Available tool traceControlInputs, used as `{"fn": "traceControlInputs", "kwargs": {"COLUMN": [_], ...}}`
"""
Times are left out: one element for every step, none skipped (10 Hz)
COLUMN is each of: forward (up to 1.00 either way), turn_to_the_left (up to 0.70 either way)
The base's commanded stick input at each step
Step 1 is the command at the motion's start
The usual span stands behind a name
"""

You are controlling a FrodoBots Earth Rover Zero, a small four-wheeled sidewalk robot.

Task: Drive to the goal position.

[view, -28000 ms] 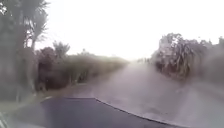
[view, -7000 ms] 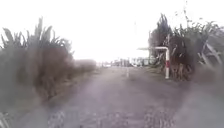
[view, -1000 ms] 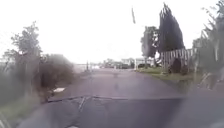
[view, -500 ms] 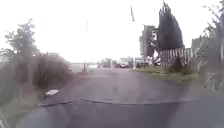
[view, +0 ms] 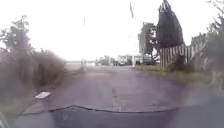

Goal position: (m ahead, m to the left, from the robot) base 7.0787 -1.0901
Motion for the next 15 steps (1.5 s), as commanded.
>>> {"fn": "traceControlInputs", "kwargs": {"forward": [0.70,0.70,0.70,0.70,0.70,0.70,0.70,0.70,0.70,0.45,0.45,0.45,0.45,0.45,0.45], "turn_to_the_left": [-0.14,-0.14,-0.14,-0.14,-0.14,-0.14,-0.14,-0.14,-0.14,-0.27,-0.27,-0.27,-0.27,-0.27,-0.27]}}
